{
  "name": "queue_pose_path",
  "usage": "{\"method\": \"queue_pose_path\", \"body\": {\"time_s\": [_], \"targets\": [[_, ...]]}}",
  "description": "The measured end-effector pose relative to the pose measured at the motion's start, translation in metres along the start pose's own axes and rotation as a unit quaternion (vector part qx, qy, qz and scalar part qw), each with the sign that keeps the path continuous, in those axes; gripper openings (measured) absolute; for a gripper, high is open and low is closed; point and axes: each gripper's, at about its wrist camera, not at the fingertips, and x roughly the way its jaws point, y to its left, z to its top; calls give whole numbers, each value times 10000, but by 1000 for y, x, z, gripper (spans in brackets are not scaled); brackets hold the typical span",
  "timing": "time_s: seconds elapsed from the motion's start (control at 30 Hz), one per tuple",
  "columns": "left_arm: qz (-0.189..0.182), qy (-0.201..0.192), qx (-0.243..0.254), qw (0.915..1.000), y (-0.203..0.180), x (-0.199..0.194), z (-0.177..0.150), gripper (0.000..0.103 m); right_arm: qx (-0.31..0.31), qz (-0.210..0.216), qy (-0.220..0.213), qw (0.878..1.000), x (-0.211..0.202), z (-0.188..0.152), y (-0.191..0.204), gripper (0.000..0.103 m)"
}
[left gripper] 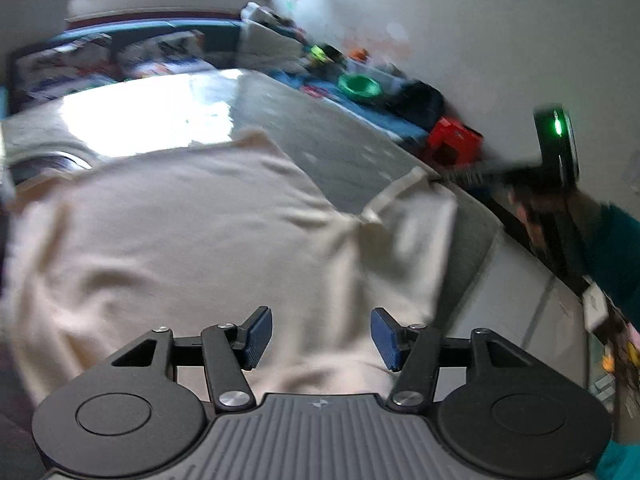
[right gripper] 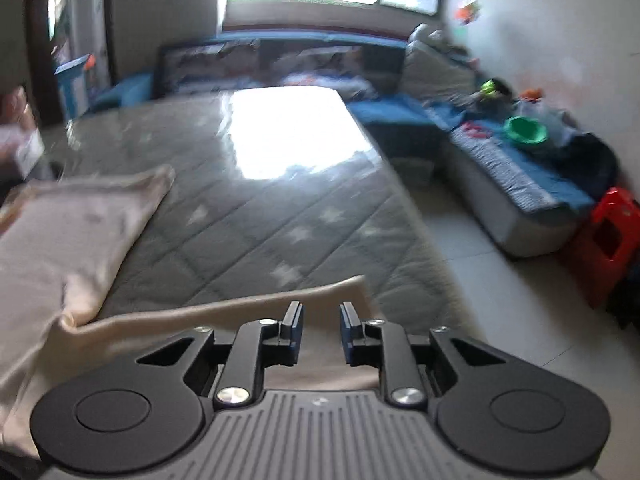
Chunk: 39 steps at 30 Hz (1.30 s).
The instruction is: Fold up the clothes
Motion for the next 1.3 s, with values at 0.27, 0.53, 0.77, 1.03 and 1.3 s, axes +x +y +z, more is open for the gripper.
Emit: {"method": "queue_pose_path", "body": {"time_s": [0.27, 0.53, 0.77, 1.03, 1.3], "targets": [[1678, -490, -674, 9823, 71, -8, 48, 57, -286, 157, 50, 9995, 10, 3, 27, 35], [2619, -187, -833, 9613, 112, 48, 79, 56, -496, 501, 1, 9975, 3, 11, 48, 37], [3162, 36, -812, 9452, 131, 79, 78, 17, -733, 747, -99, 9945, -7, 13, 65, 42], [3036, -838, -1585, 9358, 162, -8, 61, 4, -917, 989, -302, 9904, -17, 26, 85, 42], [3574, -1456, -2383, 8912, 196, -105, 14, 3, -1203, 1338, -406, 9828, -17, 35, 119, 50]]}}
